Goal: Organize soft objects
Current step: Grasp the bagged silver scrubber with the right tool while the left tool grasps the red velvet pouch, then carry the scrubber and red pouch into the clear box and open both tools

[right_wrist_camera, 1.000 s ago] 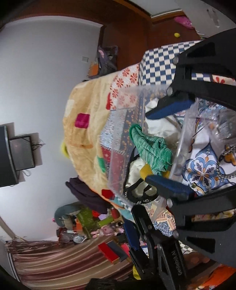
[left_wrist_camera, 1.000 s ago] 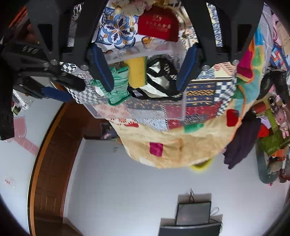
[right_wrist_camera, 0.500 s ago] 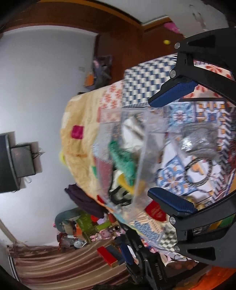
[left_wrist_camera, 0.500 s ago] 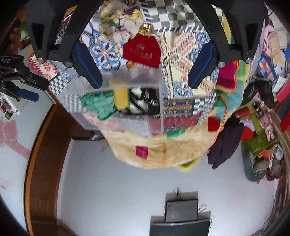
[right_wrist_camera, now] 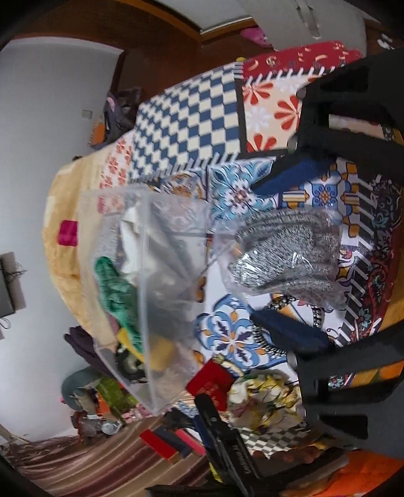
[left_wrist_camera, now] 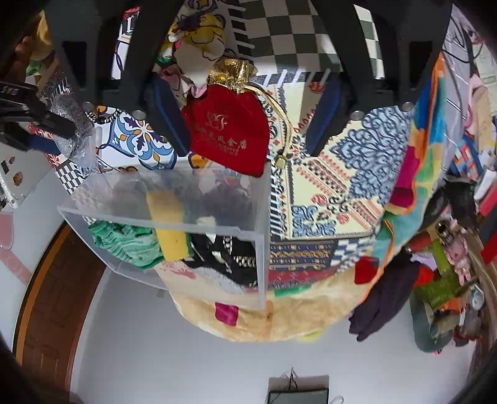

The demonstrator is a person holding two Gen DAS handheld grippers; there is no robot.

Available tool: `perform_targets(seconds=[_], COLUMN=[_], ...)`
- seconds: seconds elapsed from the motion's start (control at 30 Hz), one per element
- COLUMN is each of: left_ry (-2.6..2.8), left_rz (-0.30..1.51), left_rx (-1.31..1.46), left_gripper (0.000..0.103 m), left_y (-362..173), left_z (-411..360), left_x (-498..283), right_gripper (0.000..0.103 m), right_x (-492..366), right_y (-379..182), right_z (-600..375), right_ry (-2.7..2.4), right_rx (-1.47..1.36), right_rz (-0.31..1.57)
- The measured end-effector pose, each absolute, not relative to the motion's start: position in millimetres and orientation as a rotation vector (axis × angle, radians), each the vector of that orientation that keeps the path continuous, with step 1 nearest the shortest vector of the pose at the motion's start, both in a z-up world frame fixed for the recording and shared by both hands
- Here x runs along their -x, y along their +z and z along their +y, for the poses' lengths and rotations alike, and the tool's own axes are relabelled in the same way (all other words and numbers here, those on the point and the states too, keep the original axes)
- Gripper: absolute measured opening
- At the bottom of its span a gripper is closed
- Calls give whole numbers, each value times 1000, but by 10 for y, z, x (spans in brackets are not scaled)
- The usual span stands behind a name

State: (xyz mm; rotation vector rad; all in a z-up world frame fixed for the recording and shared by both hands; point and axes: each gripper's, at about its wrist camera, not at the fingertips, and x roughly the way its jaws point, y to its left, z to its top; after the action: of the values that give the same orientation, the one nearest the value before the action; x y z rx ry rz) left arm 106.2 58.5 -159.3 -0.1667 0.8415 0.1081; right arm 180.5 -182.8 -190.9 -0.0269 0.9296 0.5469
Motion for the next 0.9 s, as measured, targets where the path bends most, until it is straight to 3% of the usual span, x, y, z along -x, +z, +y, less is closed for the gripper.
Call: perform_targets(seconds=[0.17,0.4,0.9], left_ry=[63,36,16], left_rz=[882,860,667], left_rx=[195,189,137], left_gripper=[43,30,28], left_y=[-1708,-1678,-1022], left_z=[594,520,353], left_x=[-1112,-1077,-796], right_gripper=[35,26,26], right_x=[-1777,-1752,-1672], right_y=[-1920,-1839,-1326], right_z=[-1785,-1827,-1869], right_ry=[560,551,583], right_rx=[44,20,-23], right_rz=[935,900,720])
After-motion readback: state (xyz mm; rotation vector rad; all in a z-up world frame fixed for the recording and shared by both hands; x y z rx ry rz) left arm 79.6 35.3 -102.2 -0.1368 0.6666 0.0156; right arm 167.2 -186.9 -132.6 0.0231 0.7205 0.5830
